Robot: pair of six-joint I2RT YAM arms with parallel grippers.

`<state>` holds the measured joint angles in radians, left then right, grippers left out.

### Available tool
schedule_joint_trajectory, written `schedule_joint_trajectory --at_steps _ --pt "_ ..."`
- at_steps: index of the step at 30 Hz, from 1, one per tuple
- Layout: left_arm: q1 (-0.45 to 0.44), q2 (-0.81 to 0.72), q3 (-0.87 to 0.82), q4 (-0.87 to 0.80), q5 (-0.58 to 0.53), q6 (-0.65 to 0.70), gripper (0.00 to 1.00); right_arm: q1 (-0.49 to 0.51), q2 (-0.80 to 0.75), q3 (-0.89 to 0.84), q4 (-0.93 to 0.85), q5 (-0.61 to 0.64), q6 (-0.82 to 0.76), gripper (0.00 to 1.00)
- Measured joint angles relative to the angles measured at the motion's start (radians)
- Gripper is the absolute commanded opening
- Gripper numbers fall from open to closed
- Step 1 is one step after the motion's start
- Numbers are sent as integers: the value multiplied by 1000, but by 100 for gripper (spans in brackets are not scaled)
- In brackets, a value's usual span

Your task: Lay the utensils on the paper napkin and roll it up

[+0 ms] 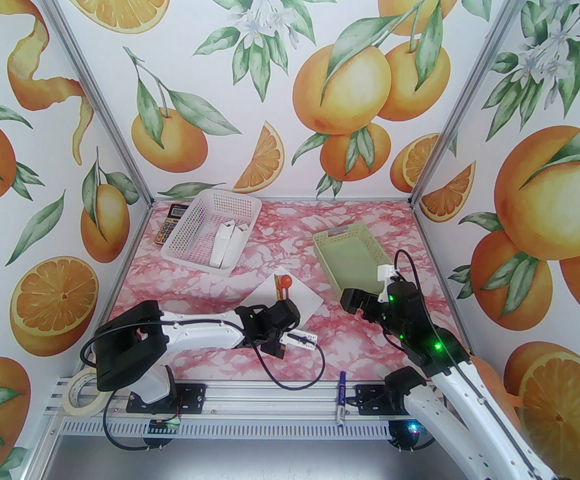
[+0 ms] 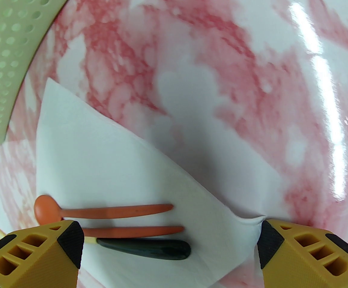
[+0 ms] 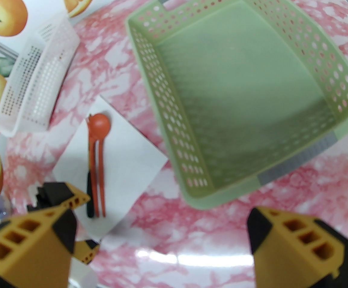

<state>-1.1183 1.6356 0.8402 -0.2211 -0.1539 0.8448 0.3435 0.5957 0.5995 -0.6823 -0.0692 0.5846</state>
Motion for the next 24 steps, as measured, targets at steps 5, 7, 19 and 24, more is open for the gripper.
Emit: schedule_joint_trajectory --at_steps 5,7,19,24 --pt "28 5 0 47 -27 2 100 0 0 0 -5 -41 -11 91" --pt "41 5 0 60 -30 2 100 0 1 0 -6 -62 -16 85" --pt "81 -11 -4 108 -32 -1 100 0 75 -45 29 -265 8 48" --pt "101 -25 -16 134 -28 -2 100 0 79 -95 61 -328 43 36"
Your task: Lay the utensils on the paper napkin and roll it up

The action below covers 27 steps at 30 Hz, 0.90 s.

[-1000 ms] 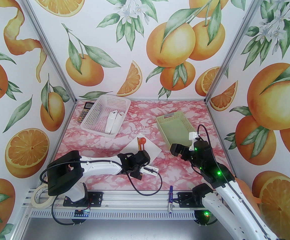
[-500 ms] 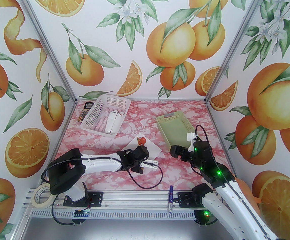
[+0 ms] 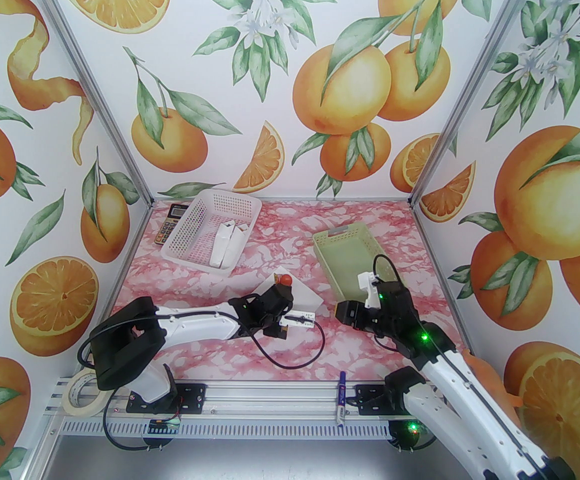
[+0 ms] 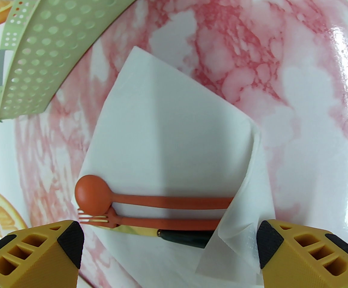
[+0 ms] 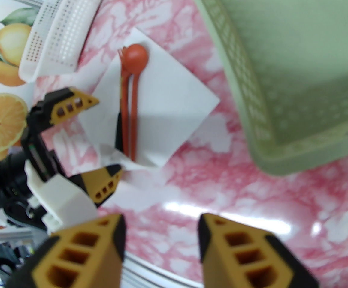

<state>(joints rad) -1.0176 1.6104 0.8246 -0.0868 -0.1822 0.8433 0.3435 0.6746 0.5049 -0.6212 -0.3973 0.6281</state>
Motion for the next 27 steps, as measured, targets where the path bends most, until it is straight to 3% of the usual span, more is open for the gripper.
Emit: schedule_joint_trajectory --at_steps 4,10,18,27 --pt "12 -1 -1 12 3 -2 100 2 0 -49 55 -43 38 27" --pt "31 -1 -12 29 12 -6 100 63 33 -131 171 -69 111 21" --pt "50 -1 -17 43 29 -7 100 216 202 -201 410 -62 221 13" --pt "62 -1 -17 62 42 -7 100 265 333 -261 652 -39 319 6"
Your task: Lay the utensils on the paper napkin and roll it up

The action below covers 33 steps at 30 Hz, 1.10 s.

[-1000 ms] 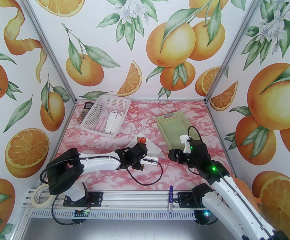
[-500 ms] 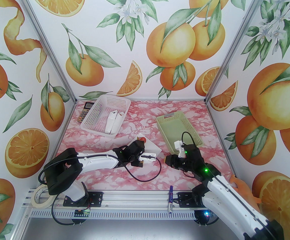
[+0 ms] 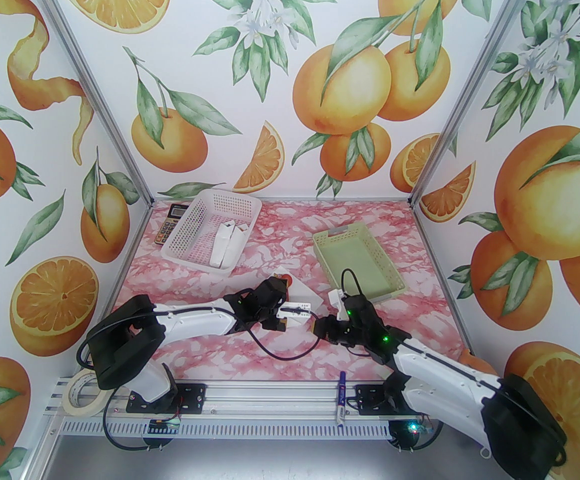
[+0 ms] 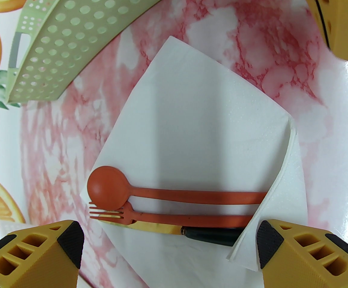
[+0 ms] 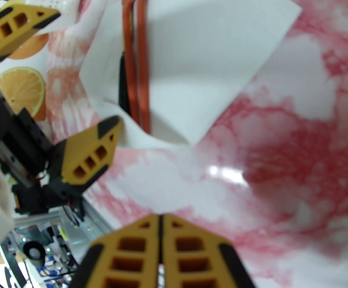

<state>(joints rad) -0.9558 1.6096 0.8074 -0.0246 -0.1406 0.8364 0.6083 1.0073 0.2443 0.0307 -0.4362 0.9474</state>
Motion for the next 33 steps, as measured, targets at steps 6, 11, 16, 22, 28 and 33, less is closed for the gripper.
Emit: schedule_joint_trajectory --at_steps 6,11,16,22,28,33 --pt "7 0 0 5 4 0 100 4 47 -9 93 5 33 5" --pt "8 3 0 10 10 0 100 18 135 -13 194 7 60 4" --pt "13 13 0 21 11 -1 100 33 241 -17 281 8 90 4" --pt "15 14 0 23 13 -8 100 49 335 -16 392 9 116 2" --pt "15 14 0 27 13 -16 100 57 416 -14 476 10 134 1" --pt "15 18 0 28 13 -18 100 59 467 -8 528 10 138 1"
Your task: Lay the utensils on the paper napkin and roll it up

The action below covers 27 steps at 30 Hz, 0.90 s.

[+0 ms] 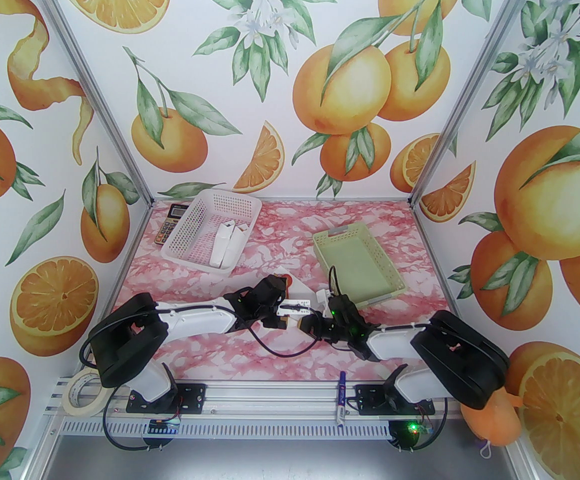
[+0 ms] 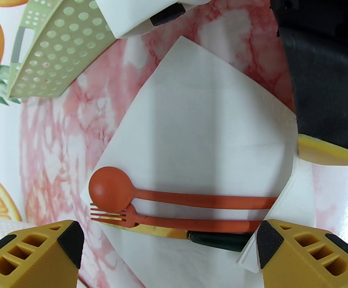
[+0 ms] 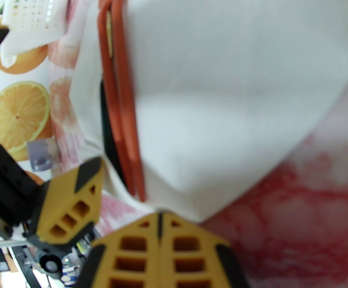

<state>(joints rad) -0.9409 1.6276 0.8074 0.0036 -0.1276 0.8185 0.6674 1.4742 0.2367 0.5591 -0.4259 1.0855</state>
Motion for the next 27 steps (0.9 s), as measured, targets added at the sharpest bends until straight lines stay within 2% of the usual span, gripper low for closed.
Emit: schedule_joint_trajectory --at_steps 17,22,27 --pt "12 1 -1 6 28 -24 100 0 87 12 112 -2 32 0" --pt "27 -84 -21 26 71 -84 100 0 90 16 107 -2 32 0" --pt "45 -237 -64 85 101 -209 100 0 90 19 97 -2 31 0"
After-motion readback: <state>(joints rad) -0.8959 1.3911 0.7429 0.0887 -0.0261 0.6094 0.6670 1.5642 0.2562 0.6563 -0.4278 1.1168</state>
